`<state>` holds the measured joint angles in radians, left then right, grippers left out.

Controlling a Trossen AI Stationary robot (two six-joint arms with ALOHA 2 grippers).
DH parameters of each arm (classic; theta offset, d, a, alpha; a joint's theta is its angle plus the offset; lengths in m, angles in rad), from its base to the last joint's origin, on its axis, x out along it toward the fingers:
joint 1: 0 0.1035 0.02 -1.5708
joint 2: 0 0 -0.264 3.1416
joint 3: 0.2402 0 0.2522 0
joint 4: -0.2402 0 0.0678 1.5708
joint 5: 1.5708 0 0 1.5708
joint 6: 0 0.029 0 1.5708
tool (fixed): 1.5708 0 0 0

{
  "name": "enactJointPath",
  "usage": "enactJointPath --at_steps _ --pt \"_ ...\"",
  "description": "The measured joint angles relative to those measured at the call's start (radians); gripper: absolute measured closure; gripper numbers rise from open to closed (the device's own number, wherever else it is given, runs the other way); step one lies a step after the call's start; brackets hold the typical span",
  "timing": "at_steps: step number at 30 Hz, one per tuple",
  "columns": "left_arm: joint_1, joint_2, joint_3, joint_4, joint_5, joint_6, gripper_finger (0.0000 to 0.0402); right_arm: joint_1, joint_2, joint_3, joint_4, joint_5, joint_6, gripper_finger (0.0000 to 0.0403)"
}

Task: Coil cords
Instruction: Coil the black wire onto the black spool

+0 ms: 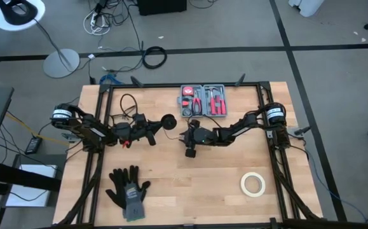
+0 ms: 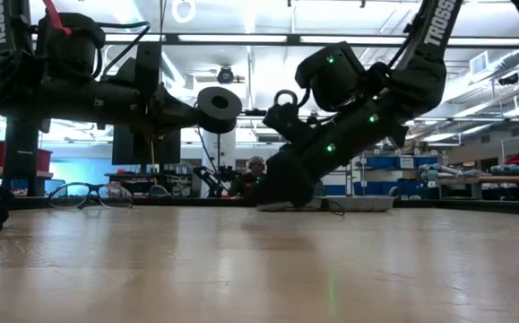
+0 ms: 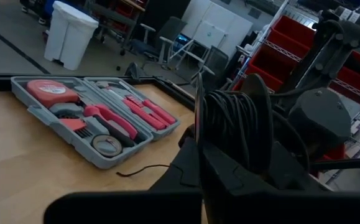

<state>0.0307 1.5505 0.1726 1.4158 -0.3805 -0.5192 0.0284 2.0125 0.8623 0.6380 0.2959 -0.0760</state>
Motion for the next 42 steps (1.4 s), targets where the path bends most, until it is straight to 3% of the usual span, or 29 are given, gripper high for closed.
enactJointPath --at_steps 3,8,16,20,26,34,42 --pt "0.0 0.0 0.0 0.0 0.0 0.003 0.0401 0.0 -0.001 -0.001 -0.012 0.003 0.024 0.0299" --pt "0.0 0.0 0.0 0.0 0.0 0.01 0.0401 -0.009 -0.006 -0.001 -0.1 -0.003 0.16 0.0389" --pt "0.0 0.0 0.0 -0.027 0.015 0.02 0.0401 -0.015 -0.248 -0.001 -0.553 -0.012 0.425 0.0398" --pt "0.0 0.001 0.001 -0.079 0.019 0.02 0.0401 -0.032 -0.395 -0.001 -0.682 -0.011 0.491 0.04" --pt "0.0 0.001 0.049 -0.199 0.059 0.021 0.0401 -0.082 -0.5 0.029 -0.683 -0.01 0.501 0.0401" --pt "0.0 0.0 0.164 -0.447 0.096 0.043 0.0401 -0.109 -0.463 0.147 -0.718 -0.005 0.433 0.0402" --pt "0.0 0.001 0.225 -0.564 -0.017 0.035 0.0401 -0.06 -0.355 0.236 -0.555 -0.096 0.397 0.0402"
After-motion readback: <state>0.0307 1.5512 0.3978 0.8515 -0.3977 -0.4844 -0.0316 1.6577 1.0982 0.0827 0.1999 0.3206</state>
